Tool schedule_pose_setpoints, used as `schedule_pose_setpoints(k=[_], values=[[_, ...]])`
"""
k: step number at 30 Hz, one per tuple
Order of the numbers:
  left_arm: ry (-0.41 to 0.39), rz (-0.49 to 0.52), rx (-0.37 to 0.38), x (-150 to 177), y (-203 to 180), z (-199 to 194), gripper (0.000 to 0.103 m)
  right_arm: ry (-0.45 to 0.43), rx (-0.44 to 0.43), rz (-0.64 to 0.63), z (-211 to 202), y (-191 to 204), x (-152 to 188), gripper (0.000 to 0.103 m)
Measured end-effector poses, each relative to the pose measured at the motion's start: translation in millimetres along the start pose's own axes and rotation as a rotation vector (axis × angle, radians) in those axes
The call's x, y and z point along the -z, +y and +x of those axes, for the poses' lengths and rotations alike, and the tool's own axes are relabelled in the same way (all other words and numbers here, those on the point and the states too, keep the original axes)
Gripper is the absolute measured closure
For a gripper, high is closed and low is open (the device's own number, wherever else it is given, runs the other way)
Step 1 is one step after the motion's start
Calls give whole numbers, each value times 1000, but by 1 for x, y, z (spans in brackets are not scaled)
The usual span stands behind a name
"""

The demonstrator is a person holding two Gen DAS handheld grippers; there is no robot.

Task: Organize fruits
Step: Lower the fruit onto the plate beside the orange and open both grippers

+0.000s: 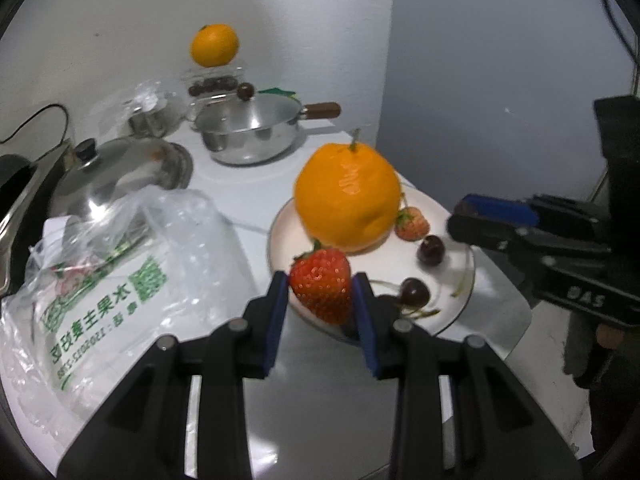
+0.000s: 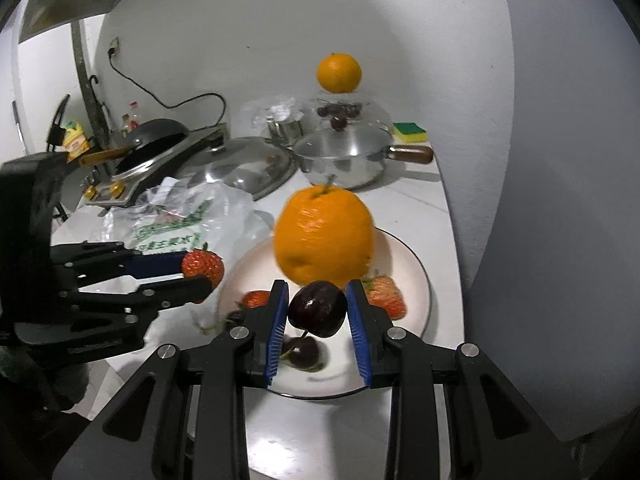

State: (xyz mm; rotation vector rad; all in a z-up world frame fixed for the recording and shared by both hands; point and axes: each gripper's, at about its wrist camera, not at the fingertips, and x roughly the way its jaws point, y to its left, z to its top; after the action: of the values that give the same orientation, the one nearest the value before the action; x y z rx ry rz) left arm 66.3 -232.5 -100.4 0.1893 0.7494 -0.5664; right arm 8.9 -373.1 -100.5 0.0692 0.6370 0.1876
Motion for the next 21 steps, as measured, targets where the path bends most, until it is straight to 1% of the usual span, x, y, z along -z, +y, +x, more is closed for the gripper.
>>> schedule_pose_setpoints(k=[8, 15, 21], values=[[20, 38, 50, -7, -23, 17, 69, 29, -26, 10, 15, -12, 7, 71], [51, 48, 64, -6, -31, 32, 69, 43, -42, 4, 23, -16, 8, 71], [63, 31, 65, -8, -30, 36, 67, 62, -48, 4, 31, -17, 10, 71]])
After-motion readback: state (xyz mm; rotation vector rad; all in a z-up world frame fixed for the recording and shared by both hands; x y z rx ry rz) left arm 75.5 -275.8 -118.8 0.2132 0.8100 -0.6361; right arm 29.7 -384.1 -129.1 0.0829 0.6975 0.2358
